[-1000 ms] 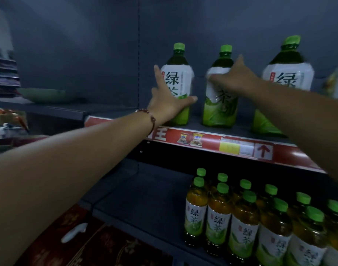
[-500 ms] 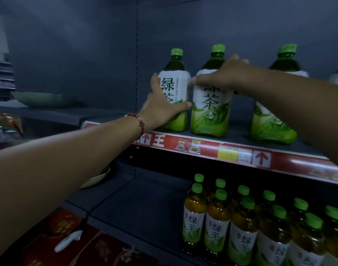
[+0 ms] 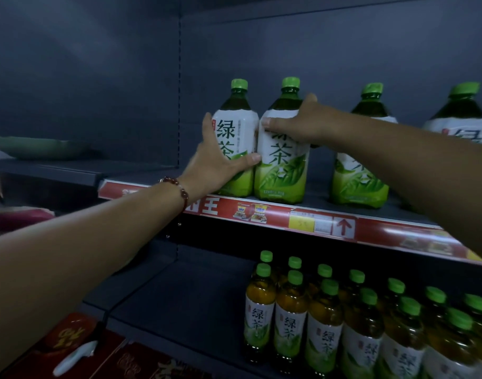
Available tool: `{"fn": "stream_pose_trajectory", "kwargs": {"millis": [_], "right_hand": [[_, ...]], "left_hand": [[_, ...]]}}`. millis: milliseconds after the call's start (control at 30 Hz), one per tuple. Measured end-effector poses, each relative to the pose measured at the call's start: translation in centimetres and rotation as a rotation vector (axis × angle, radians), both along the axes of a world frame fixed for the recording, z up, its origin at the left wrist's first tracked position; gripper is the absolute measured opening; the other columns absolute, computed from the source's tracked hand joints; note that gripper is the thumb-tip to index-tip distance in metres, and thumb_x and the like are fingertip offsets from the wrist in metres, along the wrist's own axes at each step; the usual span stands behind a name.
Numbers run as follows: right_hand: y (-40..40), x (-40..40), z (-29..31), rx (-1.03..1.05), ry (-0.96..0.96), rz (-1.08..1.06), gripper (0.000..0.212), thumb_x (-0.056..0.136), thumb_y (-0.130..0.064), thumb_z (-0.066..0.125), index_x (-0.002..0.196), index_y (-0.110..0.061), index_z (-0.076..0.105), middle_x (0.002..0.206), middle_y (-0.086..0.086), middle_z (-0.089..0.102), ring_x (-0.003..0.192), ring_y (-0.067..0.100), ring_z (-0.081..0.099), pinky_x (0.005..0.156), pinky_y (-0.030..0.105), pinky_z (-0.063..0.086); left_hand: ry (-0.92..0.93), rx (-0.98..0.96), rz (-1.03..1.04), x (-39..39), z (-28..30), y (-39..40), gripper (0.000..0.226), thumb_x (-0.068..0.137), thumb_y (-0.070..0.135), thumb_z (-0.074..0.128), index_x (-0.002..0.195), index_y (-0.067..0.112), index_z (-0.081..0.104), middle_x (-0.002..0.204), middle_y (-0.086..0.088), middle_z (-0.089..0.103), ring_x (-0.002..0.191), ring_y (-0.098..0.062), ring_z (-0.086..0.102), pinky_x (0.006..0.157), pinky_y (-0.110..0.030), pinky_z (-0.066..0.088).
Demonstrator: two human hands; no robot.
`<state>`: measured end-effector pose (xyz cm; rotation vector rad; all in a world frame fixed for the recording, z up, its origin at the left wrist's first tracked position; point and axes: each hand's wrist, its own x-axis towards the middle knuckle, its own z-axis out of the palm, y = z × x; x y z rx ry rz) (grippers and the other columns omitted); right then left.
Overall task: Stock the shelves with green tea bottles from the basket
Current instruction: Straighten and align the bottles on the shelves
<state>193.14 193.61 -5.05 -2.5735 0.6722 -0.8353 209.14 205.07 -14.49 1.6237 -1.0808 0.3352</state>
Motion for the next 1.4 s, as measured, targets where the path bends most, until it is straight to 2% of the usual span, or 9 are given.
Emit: {"fn": "stream_pose_trajectory", "kwargs": {"millis": [100, 233, 433, 533, 633, 700, 834, 1167, 1400], "right_hand": [[-0.4, -2.8, 1.1, -0.112, 0.058, 0.055, 0.091, 0.076, -0.081, 0.052, 0.141, -0.016, 0.050, 0.143, 0.011, 0.053, 0.119, 0.030, 0.057, 0.101, 0.045, 0.048], [-3.6, -7.8, 3.1, -0.285, -0.237, -0.083, 0.078, 0.092, -0.062, 0.054, 0.150, -0.013, 0.038, 0.153, 0.011, 0.042, 0.134, 0.030, 0.046, 0.105, 0.038, 0.038], [-8.6, -7.7, 2.3, 0.177, -0.290, -0.134, 0.110, 0.081, -0.065, 0.066, 0.157, -0.009, 0.011, 0.161, 0.011, 0.027, 0.141, 0.033, 0.037, 0.091, 0.036, 0.036], [-9.5, -6.3, 1.3, 0.249, -0.222, -0.092, 0.103, 0.070, -0.067, 0.075, 0.147, -0.008, 0.039, 0.147, 0.014, 0.049, 0.125, 0.033, 0.054, 0.084, 0.036, 0.043], [-9.8, -5.5, 0.5, 0.199, -0.225, -0.071, 0.063, 0.068, -0.053, 0.082, 0.111, -0.009, 0.068, 0.106, 0.012, 0.070, 0.094, 0.026, 0.068, 0.070, 0.030, 0.049], [-9.5, -5.5, 0.4, 0.175, -0.241, -0.086, 0.065, 0.063, -0.053, 0.083, 0.108, -0.009, 0.068, 0.099, 0.011, 0.071, 0.088, 0.025, 0.068, 0.072, 0.031, 0.052], [-9.0, -5.4, 0.5, 0.122, -0.228, -0.094, 0.102, 0.029, -0.071, 0.071, 0.113, -0.012, 0.066, 0.100, 0.009, 0.072, 0.088, 0.025, 0.070, 0.083, 0.041, 0.058], [-5.9, -5.3, 0.4, 0.038, -0.227, -0.062, 0.107, 0.034, -0.080, 0.066, 0.119, -0.014, 0.062, 0.108, 0.005, 0.069, 0.094, 0.022, 0.068, 0.085, 0.039, 0.057], [-4.6, -5.6, 0.2, -0.011, -0.208, -0.044, 0.109, 0.037, -0.084, 0.062, 0.121, -0.016, 0.060, 0.109, 0.002, 0.068, 0.093, 0.020, 0.067, 0.082, 0.037, 0.057]], "left_hand": [[0.024, 0.038, 0.000, -0.2, 0.2, 0.0, 0.134, 0.075, 0.055, 0.079, 0.154, 0.020, -0.023, 0.142, 0.009, 0.042, 0.126, -0.011, 0.050, 0.103, -0.031, 0.042], [-0.148, 0.081, 0.193, -2.0, 1.9, 1.0, 0.117, 0.081, 0.066, 0.064, 0.155, 0.029, -0.017, 0.159, -0.013, 0.016, 0.145, -0.028, 0.025, 0.116, -0.044, 0.028], [-0.616, 0.240, 0.420, -8.0, 5.3, -2.0, 0.098, 0.078, 0.085, 0.041, 0.155, 0.043, -0.004, 0.166, -0.010, -0.006, 0.151, -0.036, -0.008, 0.118, -0.063, -0.003], [-0.666, 0.340, 0.436, -8.5, 4.6, -4.0, 0.100, 0.073, 0.091, 0.038, 0.154, 0.048, 0.000, 0.165, -0.011, 0.003, 0.151, -0.038, -0.004, 0.114, -0.067, -0.007], [-0.712, 0.344, 0.508, -8.0, 3.9, -4.6, 0.098, 0.074, 0.088, 0.043, 0.154, 0.044, 0.008, 0.163, -0.014, 0.011, 0.150, -0.037, 0.011, 0.113, -0.070, -0.005], [-0.734, 0.314, 0.526, -8.0, 3.7, -4.7, 0.095, 0.076, 0.085, 0.046, 0.154, 0.042, 0.012, 0.162, -0.015, 0.014, 0.148, -0.034, 0.021, 0.113, -0.069, -0.004], [-0.753, 0.302, 0.546, -8.0, 3.6, -4.8, 0.094, 0.077, 0.083, 0.046, 0.154, 0.040, 0.015, 0.162, -0.016, 0.016, 0.144, -0.034, 0.030, 0.112, -0.070, -0.003], [-0.791, 0.287, 0.554, -7.6, 3.4, -4.7, 0.100, 0.072, 0.089, 0.029, 0.155, 0.036, 0.017, 0.161, -0.019, 0.019, 0.139, -0.037, 0.037, 0.110, -0.072, 0.003], [-0.781, 0.309, 0.482, -7.5, 3.3, -3.9, 0.097, 0.077, 0.088, 0.028, 0.157, 0.037, 0.006, 0.164, -0.018, 0.007, 0.146, -0.034, 0.025, 0.112, -0.070, -0.005]]}}
